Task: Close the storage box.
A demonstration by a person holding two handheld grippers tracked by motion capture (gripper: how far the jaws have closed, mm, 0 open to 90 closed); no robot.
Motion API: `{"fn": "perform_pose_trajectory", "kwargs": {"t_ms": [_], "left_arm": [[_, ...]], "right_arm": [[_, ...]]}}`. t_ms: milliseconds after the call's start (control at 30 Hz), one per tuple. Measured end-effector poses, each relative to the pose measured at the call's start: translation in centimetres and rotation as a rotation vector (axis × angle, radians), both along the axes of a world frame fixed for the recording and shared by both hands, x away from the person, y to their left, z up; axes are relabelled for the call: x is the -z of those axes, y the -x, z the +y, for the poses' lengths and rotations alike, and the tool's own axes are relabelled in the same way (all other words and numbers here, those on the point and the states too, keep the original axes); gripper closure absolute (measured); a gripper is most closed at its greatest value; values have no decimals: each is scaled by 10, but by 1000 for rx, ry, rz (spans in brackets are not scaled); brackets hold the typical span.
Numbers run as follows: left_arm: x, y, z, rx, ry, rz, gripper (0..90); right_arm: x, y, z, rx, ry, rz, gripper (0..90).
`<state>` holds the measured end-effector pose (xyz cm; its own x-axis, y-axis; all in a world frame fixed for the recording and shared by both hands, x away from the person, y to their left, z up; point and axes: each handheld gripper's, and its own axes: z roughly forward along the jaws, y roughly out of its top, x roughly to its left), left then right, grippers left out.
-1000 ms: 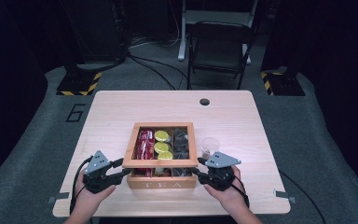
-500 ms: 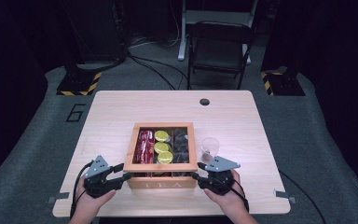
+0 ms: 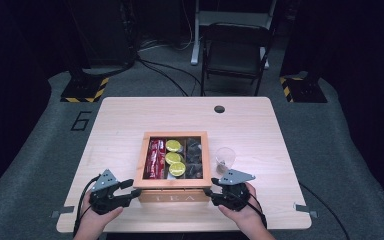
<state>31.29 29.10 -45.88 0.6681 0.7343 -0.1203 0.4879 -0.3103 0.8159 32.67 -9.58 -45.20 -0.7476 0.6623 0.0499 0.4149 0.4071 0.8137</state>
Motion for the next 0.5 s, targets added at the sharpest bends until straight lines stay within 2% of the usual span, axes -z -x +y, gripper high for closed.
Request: {"fn": "perform_pose_trajectory", "kwargs": {"t_ms": [300, 400, 500], "left_arm": [[2, -1, 0, 10, -3, 15, 469], [4, -1, 0, 17, -9, 21, 465], [8, -1, -4, 26, -62, 30, 459]], "right_arm": [[2, 0, 0, -8, 12, 16, 518], [3, 0, 0, -11, 10, 25, 487], [2, 0, -1, -12, -15, 17, 472]]}}
